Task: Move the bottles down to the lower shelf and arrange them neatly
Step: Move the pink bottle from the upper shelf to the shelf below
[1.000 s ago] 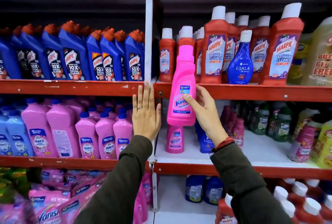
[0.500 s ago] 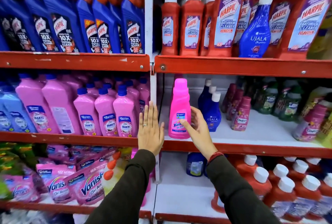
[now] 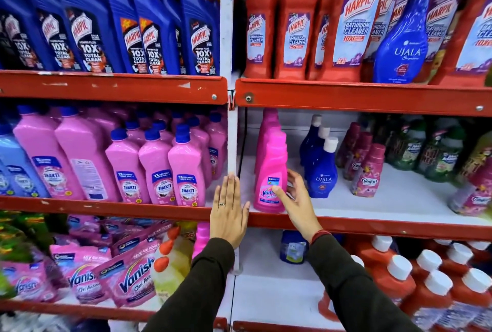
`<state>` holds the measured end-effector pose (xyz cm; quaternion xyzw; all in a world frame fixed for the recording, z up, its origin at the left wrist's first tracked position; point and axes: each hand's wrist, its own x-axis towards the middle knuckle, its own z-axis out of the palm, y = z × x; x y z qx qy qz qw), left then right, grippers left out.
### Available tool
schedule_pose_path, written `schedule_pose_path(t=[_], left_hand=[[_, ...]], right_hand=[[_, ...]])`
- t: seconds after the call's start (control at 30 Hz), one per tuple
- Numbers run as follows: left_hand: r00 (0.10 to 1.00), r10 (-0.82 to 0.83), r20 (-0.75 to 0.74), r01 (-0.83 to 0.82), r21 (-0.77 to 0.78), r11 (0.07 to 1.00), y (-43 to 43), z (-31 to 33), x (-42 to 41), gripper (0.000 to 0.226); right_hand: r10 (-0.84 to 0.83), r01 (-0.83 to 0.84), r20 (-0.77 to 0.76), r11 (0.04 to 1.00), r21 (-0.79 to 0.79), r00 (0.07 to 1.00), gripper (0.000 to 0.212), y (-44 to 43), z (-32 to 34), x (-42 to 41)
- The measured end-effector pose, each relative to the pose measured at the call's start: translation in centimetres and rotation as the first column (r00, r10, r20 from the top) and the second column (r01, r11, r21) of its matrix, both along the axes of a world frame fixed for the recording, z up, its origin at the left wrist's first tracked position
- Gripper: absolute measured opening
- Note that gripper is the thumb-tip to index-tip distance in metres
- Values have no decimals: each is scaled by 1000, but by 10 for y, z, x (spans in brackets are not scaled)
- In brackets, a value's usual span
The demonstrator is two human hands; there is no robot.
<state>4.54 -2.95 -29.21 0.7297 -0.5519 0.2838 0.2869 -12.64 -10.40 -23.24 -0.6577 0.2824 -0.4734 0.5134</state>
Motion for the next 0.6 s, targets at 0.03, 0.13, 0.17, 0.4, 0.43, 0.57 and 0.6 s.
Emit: schedule_pose_path(t=[0.03,0.13,0.17,0.4,0.43,0.57,0.6], left_hand=[[1000,1,-3,-1,1,1000,0,-1,0,67],[999,8,-39,-8,-3,1000,0,-2,1,67],[999,10,-48,-11,-7,1000,0,-3,0,67],[999,1,-48,-3,-39,999,1,-2,-2,64],[999,5,-45,-7,-38,999,1,-2,-2,66],[998,26,-50,-26,2,1000,4,2,-4,69],[998,32,-48,-31,9,999,6,5,-5,68]], right_hand=[[9,-9,-8,1000,-4,1000,49,-1,0,0],[28,-28,-17,1000,-6,999,51,-3,-1,1],[31,-31,-15,999,-6,999,50,-3,-2,1],[55,-56,-41,998,-20,998,48,-4,-3,1],[48,-49,-48,999,-22,998,48,-3,-4,1],[-51,43,-112,997,-71,992,54,-2,-7,-3],[-75,64,-140,995,-82,987,57,0,-8,-6]])
